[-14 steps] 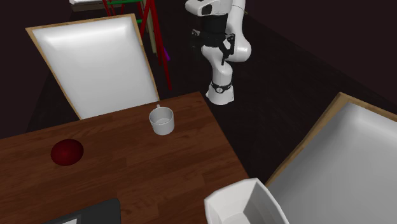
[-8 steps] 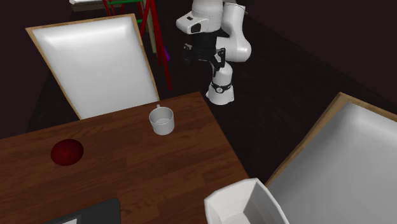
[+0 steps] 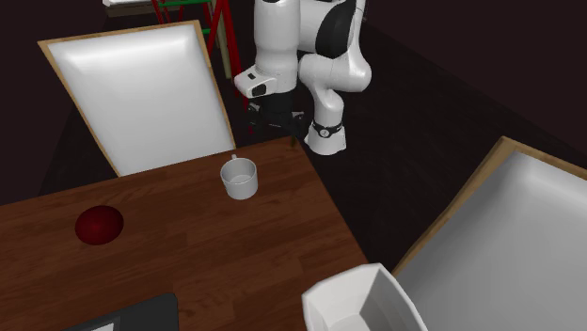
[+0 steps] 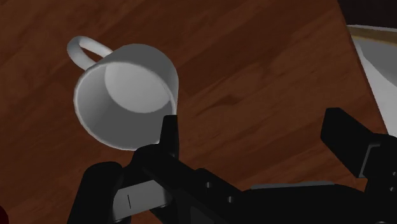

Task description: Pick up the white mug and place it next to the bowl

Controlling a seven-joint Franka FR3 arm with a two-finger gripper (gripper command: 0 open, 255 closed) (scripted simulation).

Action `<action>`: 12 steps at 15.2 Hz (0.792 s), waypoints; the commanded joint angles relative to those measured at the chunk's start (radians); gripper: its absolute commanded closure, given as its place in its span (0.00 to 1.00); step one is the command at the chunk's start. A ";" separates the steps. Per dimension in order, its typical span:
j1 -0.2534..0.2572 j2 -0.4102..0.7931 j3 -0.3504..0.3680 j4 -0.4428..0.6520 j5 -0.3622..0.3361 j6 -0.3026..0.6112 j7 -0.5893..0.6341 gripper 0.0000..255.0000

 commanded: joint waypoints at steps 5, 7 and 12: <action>-0.024 0.189 -0.074 -0.019 -0.016 0.219 -0.049 0.00; -0.028 0.263 -0.097 -0.011 -0.012 0.288 -0.068 0.00; -0.028 0.325 -0.109 -0.030 -0.007 0.369 -0.077 0.00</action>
